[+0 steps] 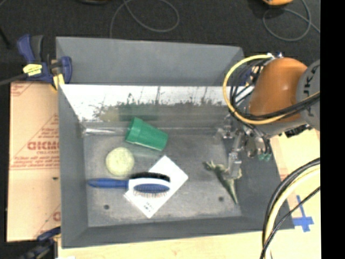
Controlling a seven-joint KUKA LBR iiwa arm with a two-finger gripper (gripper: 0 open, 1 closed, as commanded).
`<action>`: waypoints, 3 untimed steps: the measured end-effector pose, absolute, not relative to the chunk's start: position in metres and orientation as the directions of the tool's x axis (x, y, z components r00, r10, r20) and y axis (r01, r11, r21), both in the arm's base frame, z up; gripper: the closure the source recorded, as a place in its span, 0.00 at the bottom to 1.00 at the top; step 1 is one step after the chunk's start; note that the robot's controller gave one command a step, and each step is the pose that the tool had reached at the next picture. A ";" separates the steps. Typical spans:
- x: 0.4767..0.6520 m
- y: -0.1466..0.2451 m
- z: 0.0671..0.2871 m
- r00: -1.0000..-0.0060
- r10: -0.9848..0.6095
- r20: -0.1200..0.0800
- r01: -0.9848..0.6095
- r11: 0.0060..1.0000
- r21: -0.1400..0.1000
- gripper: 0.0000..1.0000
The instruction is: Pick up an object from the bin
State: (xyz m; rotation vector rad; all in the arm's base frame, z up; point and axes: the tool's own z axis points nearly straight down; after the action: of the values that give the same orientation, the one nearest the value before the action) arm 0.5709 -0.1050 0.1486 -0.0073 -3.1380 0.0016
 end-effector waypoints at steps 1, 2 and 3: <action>0.572 -0.105 0.153 -1.000 0.002 -0.004 0.002 1.000 -0.002 0.00; 0.569 -0.131 0.117 -1.000 -0.012 -0.014 -0.012 1.000 -0.003 0.00; 0.555 -0.151 0.090 -0.994 0.105 0.003 0.105 0.995 0.001 0.00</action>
Offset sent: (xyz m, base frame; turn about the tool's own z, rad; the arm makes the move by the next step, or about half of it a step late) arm -0.0140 -0.0564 -0.0786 -0.0208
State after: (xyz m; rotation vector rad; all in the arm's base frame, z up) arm 0.5551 -0.1513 0.0901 -0.1646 -3.1343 -0.0012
